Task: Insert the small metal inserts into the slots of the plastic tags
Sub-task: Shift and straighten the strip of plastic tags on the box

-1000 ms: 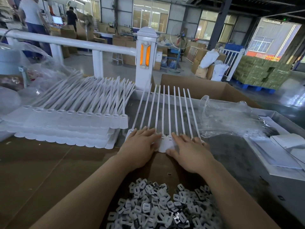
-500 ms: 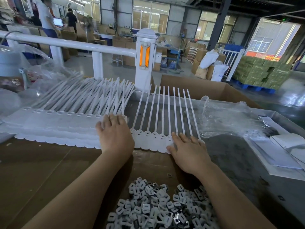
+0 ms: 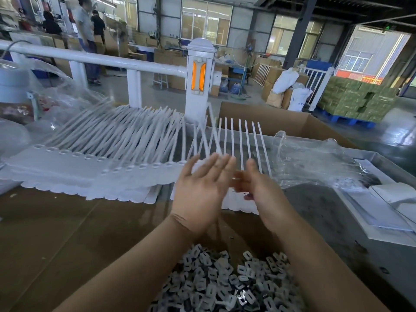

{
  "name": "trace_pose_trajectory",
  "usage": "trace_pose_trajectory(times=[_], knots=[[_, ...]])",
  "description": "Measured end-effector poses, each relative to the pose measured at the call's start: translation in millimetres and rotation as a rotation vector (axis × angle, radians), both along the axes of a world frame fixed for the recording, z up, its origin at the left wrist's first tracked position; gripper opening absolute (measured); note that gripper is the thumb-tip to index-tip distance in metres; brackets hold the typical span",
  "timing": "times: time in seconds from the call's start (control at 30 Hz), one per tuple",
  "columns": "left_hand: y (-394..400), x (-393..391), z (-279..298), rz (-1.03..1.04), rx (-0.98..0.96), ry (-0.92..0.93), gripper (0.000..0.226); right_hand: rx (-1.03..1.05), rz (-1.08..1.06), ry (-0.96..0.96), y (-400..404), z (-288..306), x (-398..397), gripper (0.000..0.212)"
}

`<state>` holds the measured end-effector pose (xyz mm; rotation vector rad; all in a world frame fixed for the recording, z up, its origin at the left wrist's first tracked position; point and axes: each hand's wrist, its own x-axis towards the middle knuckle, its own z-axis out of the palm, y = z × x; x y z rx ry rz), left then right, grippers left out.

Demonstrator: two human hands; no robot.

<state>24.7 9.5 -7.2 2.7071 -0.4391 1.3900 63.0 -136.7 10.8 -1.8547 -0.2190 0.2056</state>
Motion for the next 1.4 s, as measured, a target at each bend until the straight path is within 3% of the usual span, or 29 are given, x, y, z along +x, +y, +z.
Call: trace_pose_trajectory(times=[0.13, 0.2, 0.3, 0.4, 0.5, 0.6, 0.67, 0.83, 1.2, 1.4], knots=[[-14, -3, -4, -0.250, 0.018, 0.010, 0.033, 0.338, 0.022, 0.231, -9, 4, 7, 0.035], [-17, -5, -3, -0.329, -0.049, 0.075, 0.038, 0.326, -0.014, 0.246, -14, 9, 9, 0.029], [-19, -9, 6, -0.357, -0.216, 0.158, 0.044, 0.103, -0.113, 0.127, -24, 20, 12, 0.021], [-19, -8, 16, -0.131, -0.349, 0.203, 0.049, -0.104, -0.169, 0.059, -32, 32, 12, 0.015], [-9, 2, 19, 0.023, -0.531, 0.415, 0.060, -0.215, -0.200, 0.036, -39, 41, 11, 0.020], [9, 11, 16, 0.184, -0.522, 0.650, 0.069, -0.285, -0.192, 0.020, -51, 47, 11, 0.022], [19, 14, 11, 0.224, -0.474, 0.803, 0.072, -0.441, -0.178, 0.013, -63, 48, 13, 0.019], [32, 17, -1, 0.102, -0.476, 1.069, 0.075, -0.820, -0.081, 0.108, -81, 40, 19, 0.013], [38, 21, -19, -0.093, -0.339, 0.998, 0.073, -1.117, -0.044, 0.091, -84, 26, 30, 0.013], [43, 20, -16, -0.243, -0.438, 0.957, 0.065, -1.291, -0.135, -0.062, -75, 25, 32, 0.012]])
